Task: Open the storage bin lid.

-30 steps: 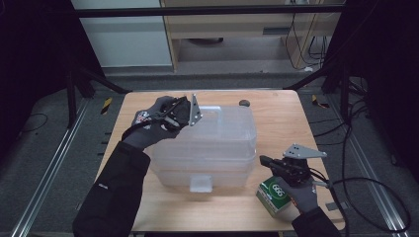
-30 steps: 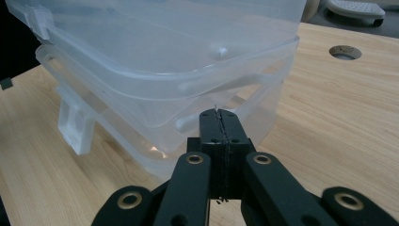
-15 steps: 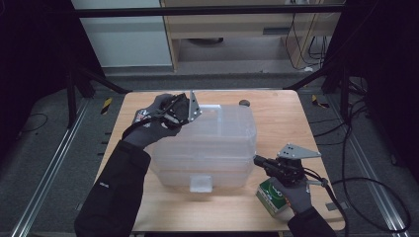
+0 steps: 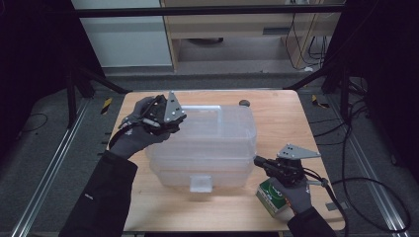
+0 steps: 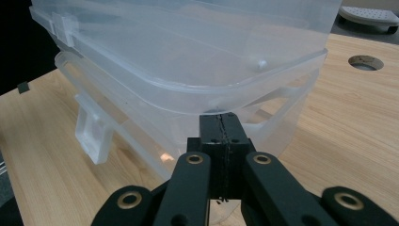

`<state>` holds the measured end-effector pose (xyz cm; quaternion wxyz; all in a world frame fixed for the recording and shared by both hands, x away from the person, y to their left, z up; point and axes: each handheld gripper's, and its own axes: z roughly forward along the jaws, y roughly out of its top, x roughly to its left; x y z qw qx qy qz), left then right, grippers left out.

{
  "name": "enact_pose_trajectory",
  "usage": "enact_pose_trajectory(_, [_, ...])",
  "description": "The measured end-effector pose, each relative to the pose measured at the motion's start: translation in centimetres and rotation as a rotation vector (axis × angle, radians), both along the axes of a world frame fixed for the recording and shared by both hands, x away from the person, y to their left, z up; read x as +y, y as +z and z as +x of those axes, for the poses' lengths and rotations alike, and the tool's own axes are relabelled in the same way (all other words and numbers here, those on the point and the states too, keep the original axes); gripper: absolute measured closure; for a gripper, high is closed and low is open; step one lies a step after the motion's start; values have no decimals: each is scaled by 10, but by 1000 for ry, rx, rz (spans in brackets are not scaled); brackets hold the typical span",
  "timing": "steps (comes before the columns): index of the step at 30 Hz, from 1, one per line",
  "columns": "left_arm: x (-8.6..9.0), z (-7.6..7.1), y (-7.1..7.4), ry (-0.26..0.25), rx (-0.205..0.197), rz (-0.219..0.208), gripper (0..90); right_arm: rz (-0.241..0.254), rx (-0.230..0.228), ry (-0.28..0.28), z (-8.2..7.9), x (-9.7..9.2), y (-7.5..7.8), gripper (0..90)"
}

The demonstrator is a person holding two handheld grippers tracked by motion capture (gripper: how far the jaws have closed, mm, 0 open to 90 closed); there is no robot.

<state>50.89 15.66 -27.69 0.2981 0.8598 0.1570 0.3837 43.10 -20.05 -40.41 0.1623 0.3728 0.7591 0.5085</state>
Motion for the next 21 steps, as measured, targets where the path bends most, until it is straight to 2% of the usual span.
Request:
enact_pose_trajectory(1, [4, -1, 2, 11, 6, -21, 444, -1, -2, 1, 0, 0, 0, 900])
enact_pose_trajectory(2, [4, -1, 2, 11, 6, -21, 438, -1, -2, 0, 0, 0, 0, 900])
enact_pose_trajectory(3, [10, -3, 5, 31, 6, -62, 435, 0, -2, 0, 0, 0, 0, 900])
enact_pose_trajectory(4, [10, -3, 5, 31, 6, -62, 436, 0, -2, 0, 0, 0, 0, 900])
enact_pose_trajectory(6, [19, -7, 8, 56, 15, -134, 441, -2, -1, 0, 0, 0, 0, 900])
enact_pose_trajectory(7, [22, -8, 9, 63, 16, -153, 446, -1, -2, -1, 0, 0, 0, 900])
enact_pose_trajectory(8, [22, -8, 9, 63, 16, -153, 453, -1, -2, -1, 0, 0, 0, 900])
enact_pose_trajectory(9, [27, -11, 9, 81, 19, -194, 462, -1, -1, 0, 0, 0, 0, 900])
enact_pose_trajectory(13, [38, -18, 9, 119, 25, -268, 499, -3, -1, 0, 0, 0, 0, 900])
enact_pose_trajectory(14, [38, -18, 9, 119, 25, -268, 507, -3, -1, 0, 0, 0, 0, 900])
enact_pose_trajectory(15, [46, -22, 8, 138, 27, -310, 515, -2, 0, 0, 1, 0, 0, 900])
enact_pose_trajectory(16, [46, -22, 8, 138, 27, -310, 528, -1, -1, -1, 0, 0, 0, 900])
enact_pose_trajectory(17, [53, -27, 7, 154, 24, -349, 535, -2, 0, 0, 0, 0, 0, 900])
enact_pose_trajectory(18, [53, -27, 7, 154, 24, -349, 545, -2, 0, -1, 0, 0, 0, 900])
enact_pose_trajectory(19, [61, -32, 5, 165, 24, -384, 559, -2, 0, -1, 0, 0, 0, 900])
enact_pose_trajectory(21, [68, -36, 2, 180, 24, -408, 592, -4, 0, -1, 0, 0, 0, 900])
